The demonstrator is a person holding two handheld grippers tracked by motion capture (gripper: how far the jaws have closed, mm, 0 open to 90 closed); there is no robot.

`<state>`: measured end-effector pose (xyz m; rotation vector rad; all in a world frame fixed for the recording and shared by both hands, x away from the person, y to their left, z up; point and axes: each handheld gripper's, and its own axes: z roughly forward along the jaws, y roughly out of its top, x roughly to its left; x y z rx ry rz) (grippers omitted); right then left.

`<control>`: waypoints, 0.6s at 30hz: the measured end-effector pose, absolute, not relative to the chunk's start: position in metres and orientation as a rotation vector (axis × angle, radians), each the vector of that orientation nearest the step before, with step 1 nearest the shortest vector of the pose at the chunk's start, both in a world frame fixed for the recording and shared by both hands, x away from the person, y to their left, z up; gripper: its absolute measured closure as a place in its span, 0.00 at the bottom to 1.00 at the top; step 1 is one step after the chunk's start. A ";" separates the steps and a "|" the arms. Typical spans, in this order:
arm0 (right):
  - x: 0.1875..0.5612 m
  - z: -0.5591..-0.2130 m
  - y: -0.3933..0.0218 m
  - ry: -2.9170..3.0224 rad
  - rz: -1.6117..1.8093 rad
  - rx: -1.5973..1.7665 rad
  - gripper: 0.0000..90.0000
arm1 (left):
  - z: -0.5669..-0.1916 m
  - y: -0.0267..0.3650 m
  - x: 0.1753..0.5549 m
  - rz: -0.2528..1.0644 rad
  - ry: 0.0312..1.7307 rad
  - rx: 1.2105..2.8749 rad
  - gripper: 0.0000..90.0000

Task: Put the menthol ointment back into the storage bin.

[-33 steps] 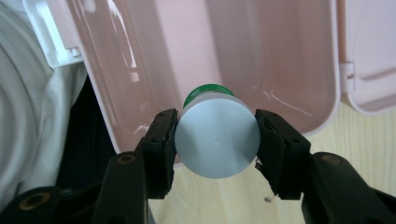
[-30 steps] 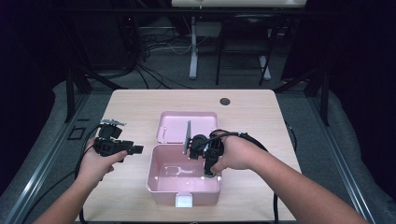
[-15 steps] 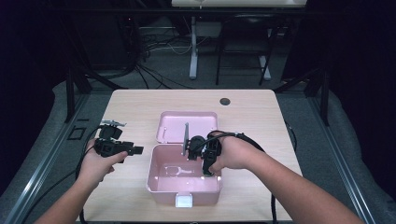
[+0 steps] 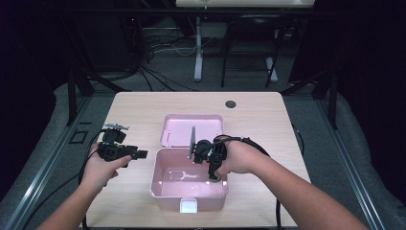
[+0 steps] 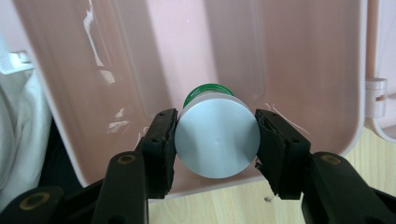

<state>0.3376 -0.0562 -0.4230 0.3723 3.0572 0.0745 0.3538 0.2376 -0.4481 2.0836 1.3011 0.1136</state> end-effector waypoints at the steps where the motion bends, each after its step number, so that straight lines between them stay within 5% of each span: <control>1: 0.338 -0.424 -0.056 3.058 0.073 0.376 0.56 | -0.448 0.237 0.354 0.114 1.301 2.082 0.52; 18: 0.342 -0.445 -0.056 3.074 0.066 0.354 0.56 | -0.452 0.238 0.355 0.105 1.306 2.085 0.52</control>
